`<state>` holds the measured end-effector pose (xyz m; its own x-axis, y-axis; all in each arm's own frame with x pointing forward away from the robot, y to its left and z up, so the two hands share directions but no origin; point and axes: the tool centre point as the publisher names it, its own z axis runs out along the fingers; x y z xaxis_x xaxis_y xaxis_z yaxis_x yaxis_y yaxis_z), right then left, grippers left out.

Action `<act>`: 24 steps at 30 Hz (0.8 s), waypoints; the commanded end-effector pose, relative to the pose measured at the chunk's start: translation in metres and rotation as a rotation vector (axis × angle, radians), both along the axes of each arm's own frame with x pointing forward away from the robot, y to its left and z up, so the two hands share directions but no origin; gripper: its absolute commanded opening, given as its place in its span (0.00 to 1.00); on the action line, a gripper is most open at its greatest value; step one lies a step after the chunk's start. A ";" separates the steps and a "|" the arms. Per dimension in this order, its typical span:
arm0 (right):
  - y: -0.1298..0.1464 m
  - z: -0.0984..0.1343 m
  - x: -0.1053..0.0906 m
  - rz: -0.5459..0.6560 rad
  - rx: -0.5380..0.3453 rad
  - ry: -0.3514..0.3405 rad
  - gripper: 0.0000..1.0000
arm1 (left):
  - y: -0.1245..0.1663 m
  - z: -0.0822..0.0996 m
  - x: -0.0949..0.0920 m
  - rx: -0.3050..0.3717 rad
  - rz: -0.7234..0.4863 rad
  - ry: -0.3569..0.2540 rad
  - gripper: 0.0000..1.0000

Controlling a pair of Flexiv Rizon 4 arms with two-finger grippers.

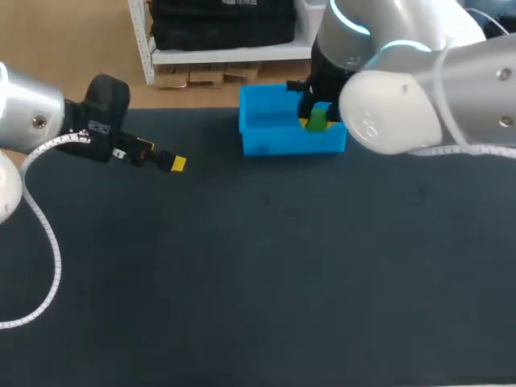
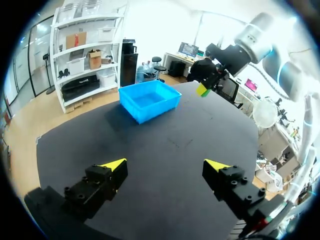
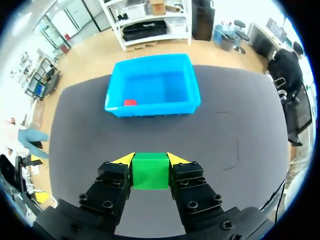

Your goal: Use the left arm to pick the red cube and place it into the blue plastic box first, then use the right arm to grasp the green cube and put it into the same blue plastic box after the first action is fully finished.

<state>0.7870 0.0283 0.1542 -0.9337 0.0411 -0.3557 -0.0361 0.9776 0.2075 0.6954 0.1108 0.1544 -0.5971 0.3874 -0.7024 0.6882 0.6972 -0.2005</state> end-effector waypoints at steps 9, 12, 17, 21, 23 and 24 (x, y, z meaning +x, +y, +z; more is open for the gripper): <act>-0.002 0.001 -0.007 0.030 0.048 -0.257 0.00 | 0.002 -0.001 -0.001 -0.008 -0.003 -0.006 1.00; -0.003 -0.002 -0.005 0.031 0.041 -0.261 0.00 | 0.002 -0.001 -0.001 -0.008 -0.003 -0.006 1.00; -0.006 -0.005 -0.002 0.026 0.034 -0.271 0.00 | 0.002 -0.001 -0.001 -0.008 -0.003 -0.006 1.00; -0.009 -0.007 0.000 0.023 0.036 -0.269 0.00 | 0.002 -0.001 -0.001 -0.008 -0.003 -0.006 1.00; -0.011 -0.008 0.002 0.022 0.036 -0.268 0.00 | 0.002 -0.001 -0.001 -0.008 -0.003 -0.006 1.00; -0.011 -0.009 0.003 0.021 0.036 -0.267 0.00 | 0.002 -0.001 -0.001 -0.008 -0.003 -0.006 1.00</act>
